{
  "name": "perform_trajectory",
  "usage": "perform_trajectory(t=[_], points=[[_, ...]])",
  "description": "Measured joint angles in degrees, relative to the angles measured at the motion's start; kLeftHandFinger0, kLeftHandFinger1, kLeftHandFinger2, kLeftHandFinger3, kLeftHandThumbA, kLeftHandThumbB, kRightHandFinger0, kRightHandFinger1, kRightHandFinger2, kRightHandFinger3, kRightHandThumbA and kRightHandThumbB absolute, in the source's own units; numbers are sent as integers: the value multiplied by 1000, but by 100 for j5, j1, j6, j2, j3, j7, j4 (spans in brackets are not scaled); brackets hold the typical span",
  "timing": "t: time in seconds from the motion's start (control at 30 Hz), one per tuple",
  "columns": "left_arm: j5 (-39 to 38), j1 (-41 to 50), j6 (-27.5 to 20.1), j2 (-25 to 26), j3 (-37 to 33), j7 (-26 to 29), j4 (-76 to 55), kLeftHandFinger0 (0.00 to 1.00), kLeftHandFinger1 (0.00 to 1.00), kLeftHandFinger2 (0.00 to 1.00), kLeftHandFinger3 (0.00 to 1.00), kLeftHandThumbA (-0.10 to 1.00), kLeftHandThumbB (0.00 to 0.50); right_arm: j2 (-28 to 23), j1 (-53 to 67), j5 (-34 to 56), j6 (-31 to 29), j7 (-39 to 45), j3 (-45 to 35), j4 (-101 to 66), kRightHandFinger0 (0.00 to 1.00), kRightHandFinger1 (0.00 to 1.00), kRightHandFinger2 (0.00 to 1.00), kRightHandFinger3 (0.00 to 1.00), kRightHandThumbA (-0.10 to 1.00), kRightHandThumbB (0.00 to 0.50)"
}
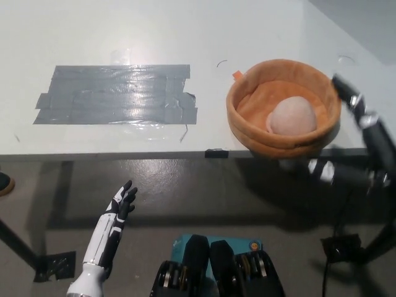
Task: An emotional support dumpling is kept in a soft plate infront in the middle of the desk infront of the robot. The robot extends its right arm to pick up the dumpling and hands it to a person
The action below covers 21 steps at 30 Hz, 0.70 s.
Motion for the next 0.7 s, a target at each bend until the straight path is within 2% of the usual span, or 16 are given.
perform_trajectory(t=[0.13, 0.2, 0.27, 0.33, 0.4, 0.47, 0.6, 0.67, 0.7], points=[[0, -4, 8, 1, 0, -1, 0, 1000, 1000, 1000, 1000, 998, 131, -446, -867, -29, 471, 241, 160, 323, 1000, 1000, 1000, 1000, 1000, 334], [0, -24, 8, 1, -1, -1, 0, 1000, 1000, 1000, 1000, 997, 127, -620, -1302, -85, 695, 388, 343, 618, 1000, 1000, 1000, 1000, 1000, 336], [0, -48, 9, 2, -2, -1, 1, 1000, 1000, 1000, 1000, 1000, 122, -761, -1762, -162, 893, 557, 578, 1010, 1000, 1000, 1000, 1000, 1000, 317], [1, -90, 8, 0, -6, -1, 1, 1000, 1000, 1000, 1000, 1000, 120, -871, -2236, -236, 1081, 765, 873, 1547, 1000, 1000, 1000, 1000, 1000, 331], [1, -132, 8, 2, -8, -2, 1, 1000, 1000, 1000, 1000, 1000, 111, -901, -2660, -289, 1218, 958, 1139, 2119, 1000, 1000, 1000, 1000, 1000, 344], [1, -183, 8, -1, -12, -3, 0, 1000, 1000, 1000, 1000, 998, 102, -894, -3032, -338, 1375, 1175, 1395, 2702, 1000, 1000, 1000, 1000, 928, 365], [9, -250, 5, 1, -23, -3, 0, 1000, 1000, 1000, 1000, 1000, 106, -801, -3618, -358, 1638, 1586, 1740, 3836, 1000, 1000, 1000, 1000, 971, 380], [24, -286, 4, 5, -36, -4, -1, 1000, 1000, 1000, 1000, 1000, 106, -750, -3902, -378, 1708, 1840, 1940, 4389, 1000, 1000, 1000, 1000, 1000, 343], [33, -302, 4, 7, -40, -4, -1, 1000, 1000, 1000, 1000, 1000, 113, -729, -4009, -390, 1708, 1955, 2077, 4618, 1000, 1000, 1000, 1000, 1000, 361]])
